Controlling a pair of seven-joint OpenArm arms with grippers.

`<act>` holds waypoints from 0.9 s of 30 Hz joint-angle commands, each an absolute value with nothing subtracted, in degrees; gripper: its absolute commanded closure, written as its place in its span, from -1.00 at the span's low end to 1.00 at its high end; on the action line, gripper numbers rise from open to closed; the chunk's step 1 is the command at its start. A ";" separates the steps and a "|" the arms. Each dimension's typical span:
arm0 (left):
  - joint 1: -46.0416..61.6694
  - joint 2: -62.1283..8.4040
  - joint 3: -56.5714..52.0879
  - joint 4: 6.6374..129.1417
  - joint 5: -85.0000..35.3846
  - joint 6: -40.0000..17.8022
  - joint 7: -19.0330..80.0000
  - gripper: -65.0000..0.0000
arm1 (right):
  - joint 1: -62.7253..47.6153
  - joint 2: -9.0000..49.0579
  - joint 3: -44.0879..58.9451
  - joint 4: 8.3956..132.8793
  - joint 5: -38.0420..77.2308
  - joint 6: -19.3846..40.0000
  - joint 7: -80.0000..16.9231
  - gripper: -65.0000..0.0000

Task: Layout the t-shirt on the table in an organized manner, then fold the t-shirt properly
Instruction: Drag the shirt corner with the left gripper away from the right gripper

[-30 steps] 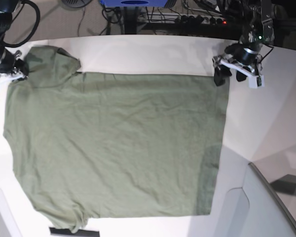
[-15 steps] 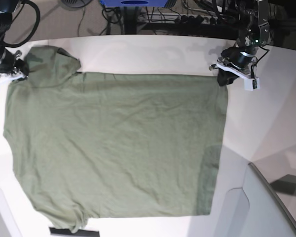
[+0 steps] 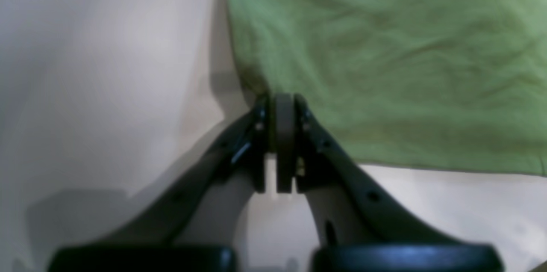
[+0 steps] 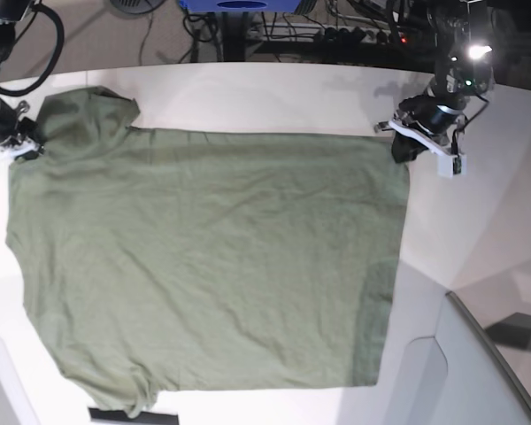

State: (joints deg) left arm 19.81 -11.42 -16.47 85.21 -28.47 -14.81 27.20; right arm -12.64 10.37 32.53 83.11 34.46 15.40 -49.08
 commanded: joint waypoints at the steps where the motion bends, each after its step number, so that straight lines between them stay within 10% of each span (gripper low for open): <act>1: 20.79 -12.00 -16.75 87.52 -28.79 -14.90 27.12 1.00 | -12.62 11.21 33.01 85.23 35.12 15.52 -49.27 0.99; 27: 8.13 -13.14 -15.43 81.54 -28.70 -14.81 33.27 1.00 | 5.05 16.75 32.40 71.96 35.03 11.30 -54.37 0.99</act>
State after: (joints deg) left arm 8.62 -12.43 -15.20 80.64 -28.03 -14.85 34.52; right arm 4.27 15.53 32.18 71.05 34.52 11.14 -55.09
